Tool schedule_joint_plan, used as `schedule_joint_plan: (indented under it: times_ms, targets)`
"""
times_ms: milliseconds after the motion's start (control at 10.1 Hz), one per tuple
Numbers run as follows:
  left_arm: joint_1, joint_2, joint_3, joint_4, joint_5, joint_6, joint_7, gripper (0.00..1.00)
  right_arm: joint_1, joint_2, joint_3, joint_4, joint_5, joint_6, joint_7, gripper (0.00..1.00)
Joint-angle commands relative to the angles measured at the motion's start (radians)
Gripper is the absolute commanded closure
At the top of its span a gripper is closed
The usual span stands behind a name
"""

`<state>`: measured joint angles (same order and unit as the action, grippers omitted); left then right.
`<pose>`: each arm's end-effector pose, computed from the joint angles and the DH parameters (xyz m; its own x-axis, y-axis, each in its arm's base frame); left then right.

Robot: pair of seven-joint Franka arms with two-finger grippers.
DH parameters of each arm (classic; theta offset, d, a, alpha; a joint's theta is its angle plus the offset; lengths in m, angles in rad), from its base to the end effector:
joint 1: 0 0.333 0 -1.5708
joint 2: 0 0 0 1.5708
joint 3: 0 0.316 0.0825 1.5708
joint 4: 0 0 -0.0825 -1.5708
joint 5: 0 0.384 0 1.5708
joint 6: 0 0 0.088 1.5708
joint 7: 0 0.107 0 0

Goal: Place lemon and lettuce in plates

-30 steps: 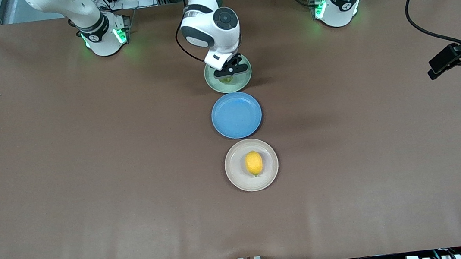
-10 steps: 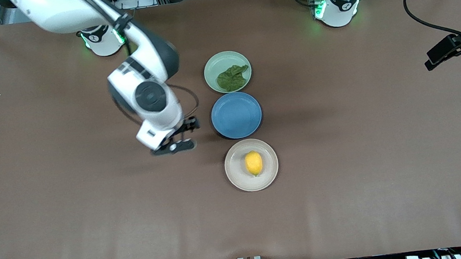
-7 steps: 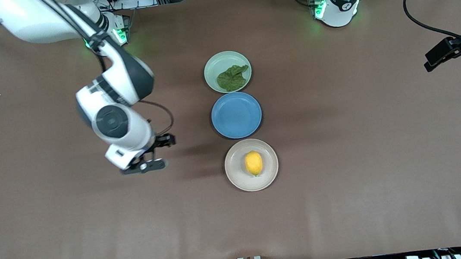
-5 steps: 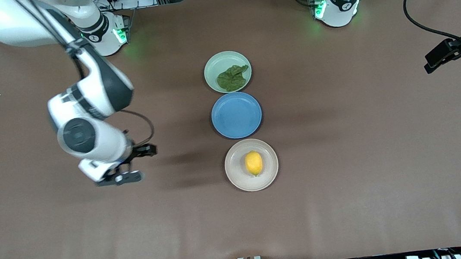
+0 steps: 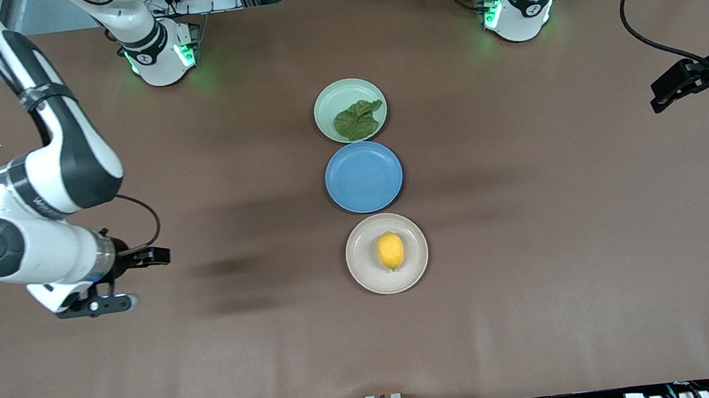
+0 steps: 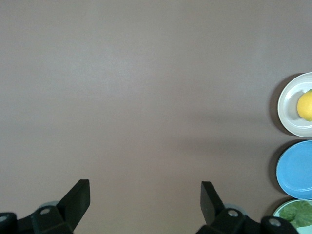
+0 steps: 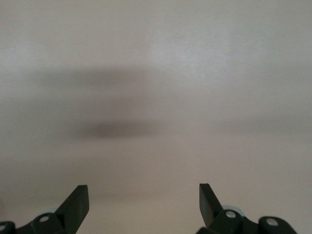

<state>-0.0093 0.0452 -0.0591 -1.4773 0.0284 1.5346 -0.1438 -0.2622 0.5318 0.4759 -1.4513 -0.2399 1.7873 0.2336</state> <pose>0.5645 -0.0347 0.6400 0.9970 0.0764 0.0157 0.0768 -0.9968 -0.0237 0.6775 0.0708 0.3929 0.9910 0.0057 -0.1336 0.0087 -0.9997 0.0220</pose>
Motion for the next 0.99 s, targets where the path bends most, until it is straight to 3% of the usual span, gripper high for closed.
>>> schedule_joint_plan:
  times_ms: [0,99,395,494,691,790,889]
  targets:
    - [0.008,-0.028,-0.013,-0.026,0.024,0.013,0.003,0.00,-0.048,-0.024,0.012,0.011,0.007,-0.017,-0.077,0.00]
    - [0.006,-0.028,-0.013,-0.024,0.022,0.012,0.001,0.00,-0.052,-0.045,0.001,0.011,0.010,-0.009,-0.100,0.00]
    - [0.000,-0.022,-0.024,-0.021,0.013,0.012,0.001,0.00,-0.022,-0.113,-0.106,0.009,0.017,-0.002,-0.117,0.00]
    - [0.002,-0.022,-0.025,-0.021,0.013,0.012,0.003,0.00,0.083,-0.136,-0.228,0.006,0.027,-0.003,-0.123,0.00]
    - [0.003,-0.025,-0.024,-0.015,0.022,0.012,0.018,0.00,0.358,-0.163,-0.611,0.008,0.232,-0.014,-0.260,0.00]
    - [0.005,-0.025,-0.024,-0.008,0.022,0.012,0.020,0.00,0.400,-0.173,-0.707,0.008,0.319,-0.016,-0.333,0.00]
    - [0.008,-0.027,-0.024,-0.006,0.022,0.012,0.021,0.00,0.394,-0.209,-0.714,0.008,0.335,-0.016,-0.359,0.00]
